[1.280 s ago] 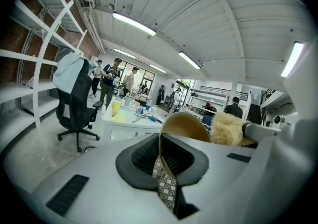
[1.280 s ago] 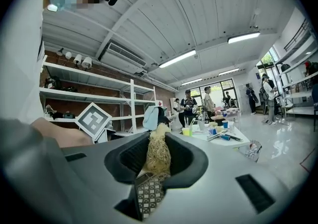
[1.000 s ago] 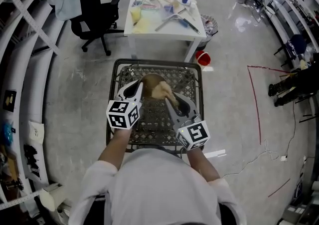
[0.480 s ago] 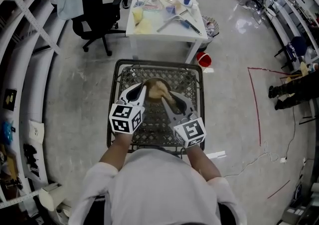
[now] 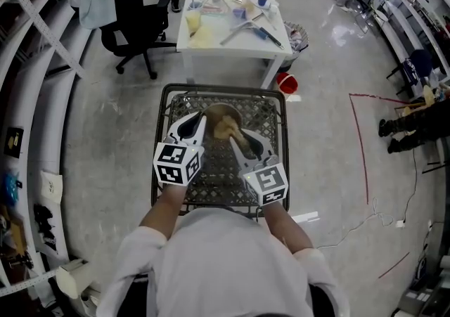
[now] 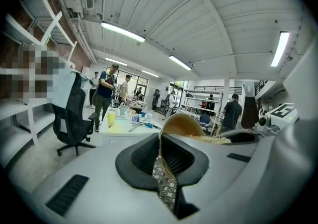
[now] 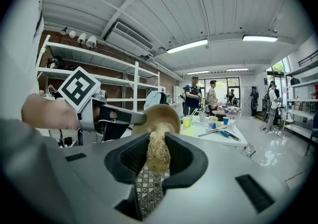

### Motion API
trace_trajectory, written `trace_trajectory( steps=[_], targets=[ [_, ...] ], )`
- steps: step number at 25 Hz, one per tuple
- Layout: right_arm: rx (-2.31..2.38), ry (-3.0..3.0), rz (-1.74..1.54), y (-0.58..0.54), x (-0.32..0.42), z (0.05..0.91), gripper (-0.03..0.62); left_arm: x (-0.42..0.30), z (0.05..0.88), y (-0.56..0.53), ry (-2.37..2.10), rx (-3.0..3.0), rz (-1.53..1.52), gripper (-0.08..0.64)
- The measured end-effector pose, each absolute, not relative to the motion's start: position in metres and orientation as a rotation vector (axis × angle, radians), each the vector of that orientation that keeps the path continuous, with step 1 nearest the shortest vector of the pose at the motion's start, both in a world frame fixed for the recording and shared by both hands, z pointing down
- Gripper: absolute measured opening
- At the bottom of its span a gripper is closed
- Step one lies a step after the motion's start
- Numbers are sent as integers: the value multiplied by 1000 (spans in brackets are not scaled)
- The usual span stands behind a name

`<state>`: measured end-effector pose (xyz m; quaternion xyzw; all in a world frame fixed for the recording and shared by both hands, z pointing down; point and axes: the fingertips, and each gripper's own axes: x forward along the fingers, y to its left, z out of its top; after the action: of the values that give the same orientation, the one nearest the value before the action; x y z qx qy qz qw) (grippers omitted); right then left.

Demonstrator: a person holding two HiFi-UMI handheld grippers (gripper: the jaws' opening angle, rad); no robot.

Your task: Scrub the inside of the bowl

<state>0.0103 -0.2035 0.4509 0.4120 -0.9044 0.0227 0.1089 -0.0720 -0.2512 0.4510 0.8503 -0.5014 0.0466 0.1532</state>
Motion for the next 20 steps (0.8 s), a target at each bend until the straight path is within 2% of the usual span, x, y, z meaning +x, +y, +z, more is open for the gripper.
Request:
trace_trajectory(
  steps=[7, 20],
  targets=[
    [1125, -2695, 41, -203, -10, 449, 100, -64, 457, -245, -1417, 2451, 169, 43],
    [1220, -2610, 21, -203, 11, 446, 100, -75, 457, -252, -1452, 2428, 149, 43]
  ],
)
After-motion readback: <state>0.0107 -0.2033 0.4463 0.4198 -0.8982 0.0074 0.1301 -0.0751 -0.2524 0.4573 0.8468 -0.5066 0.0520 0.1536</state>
